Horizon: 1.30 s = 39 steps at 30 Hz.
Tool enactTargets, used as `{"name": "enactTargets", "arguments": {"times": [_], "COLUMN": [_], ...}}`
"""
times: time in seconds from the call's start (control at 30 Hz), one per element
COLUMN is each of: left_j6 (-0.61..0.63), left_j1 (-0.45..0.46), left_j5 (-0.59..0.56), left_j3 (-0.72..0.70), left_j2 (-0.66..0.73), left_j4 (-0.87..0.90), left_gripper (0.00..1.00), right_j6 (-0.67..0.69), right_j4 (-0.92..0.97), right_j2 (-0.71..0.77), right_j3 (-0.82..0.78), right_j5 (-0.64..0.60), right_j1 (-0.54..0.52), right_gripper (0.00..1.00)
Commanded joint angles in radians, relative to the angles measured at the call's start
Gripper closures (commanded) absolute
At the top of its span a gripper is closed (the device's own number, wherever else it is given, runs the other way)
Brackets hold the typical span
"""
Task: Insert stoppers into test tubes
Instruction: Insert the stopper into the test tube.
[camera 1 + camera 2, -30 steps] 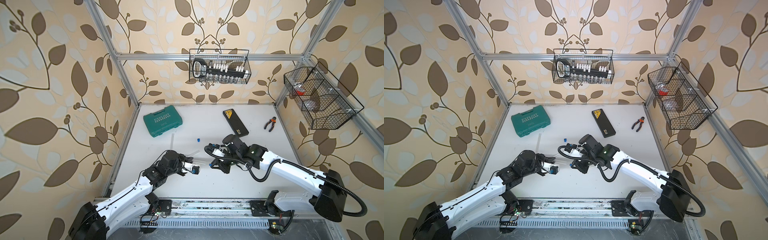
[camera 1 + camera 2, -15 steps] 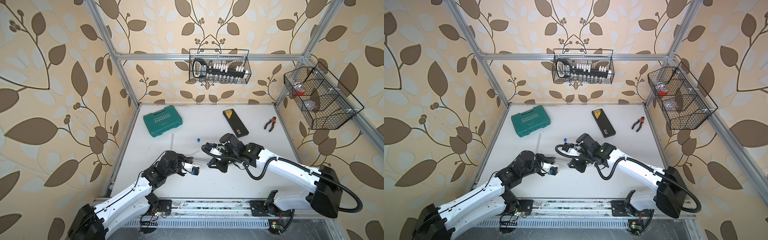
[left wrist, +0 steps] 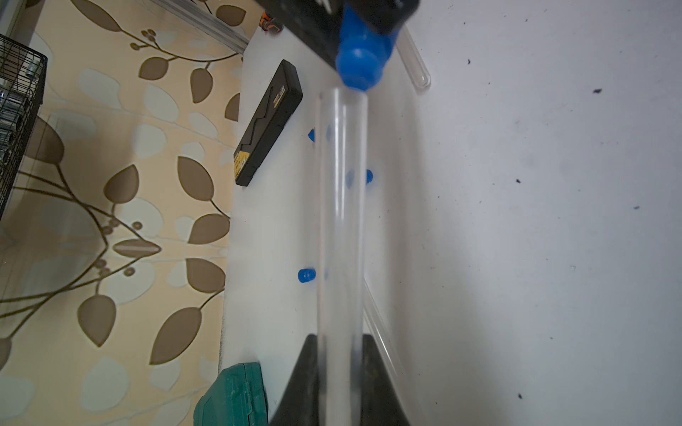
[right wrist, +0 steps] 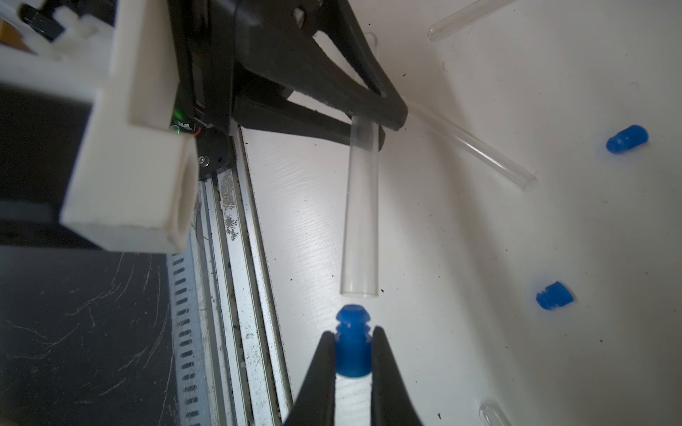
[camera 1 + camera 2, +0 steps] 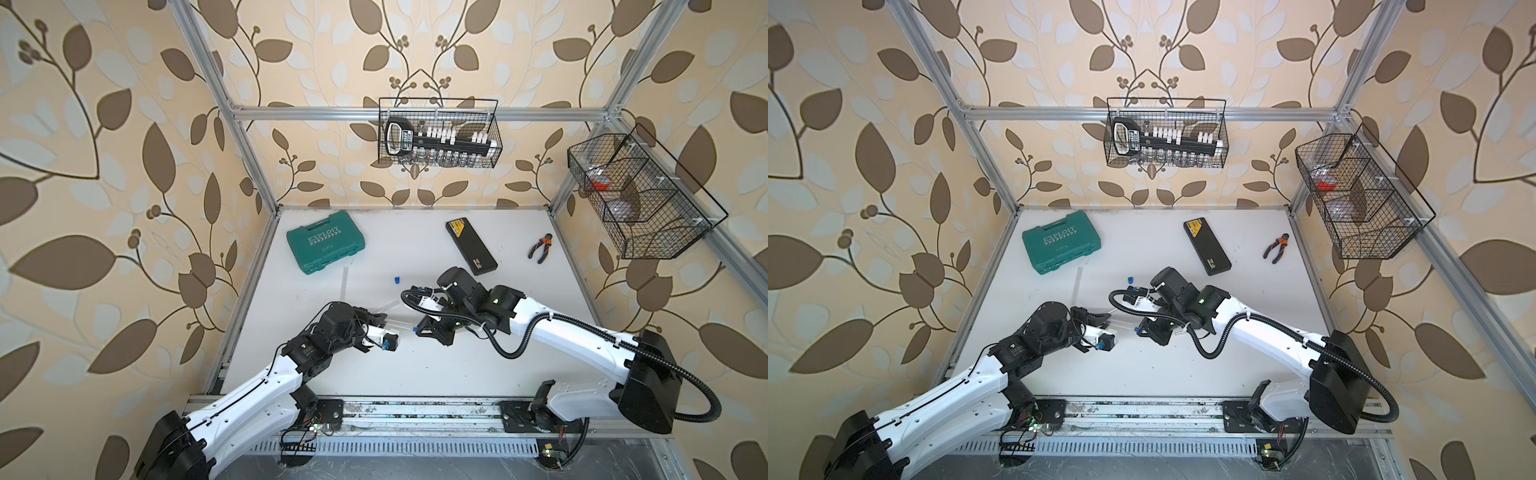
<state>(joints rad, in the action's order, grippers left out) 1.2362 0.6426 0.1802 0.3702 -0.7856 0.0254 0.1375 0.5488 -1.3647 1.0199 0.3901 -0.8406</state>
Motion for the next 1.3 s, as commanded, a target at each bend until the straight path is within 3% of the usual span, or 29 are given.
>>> {"name": "enactTargets", "arguments": {"times": [0.0,0.57,1.27], "left_j6": [0.017,0.04,-0.079], "left_j1": [0.01,0.02,0.023], "left_j5": [0.02,0.037,0.085], "left_j3": [-0.013,-0.022,-0.018], "left_j2": [0.003,0.017,0.007], "left_j4": [-0.015,-0.008,-0.084], "left_gripper": [1.0,1.0,1.0], "right_j6": [0.001,-0.004,-0.006], "right_j4": [-0.003,-0.006,-0.009], "right_j2": [-0.011,-0.032,-0.059], "right_j3": [0.037,0.045,0.063], "right_j5": [0.009,0.008,0.003], "right_j1": [-0.006,-0.011,-0.022], "right_gripper": [0.87,0.87,0.88]}}
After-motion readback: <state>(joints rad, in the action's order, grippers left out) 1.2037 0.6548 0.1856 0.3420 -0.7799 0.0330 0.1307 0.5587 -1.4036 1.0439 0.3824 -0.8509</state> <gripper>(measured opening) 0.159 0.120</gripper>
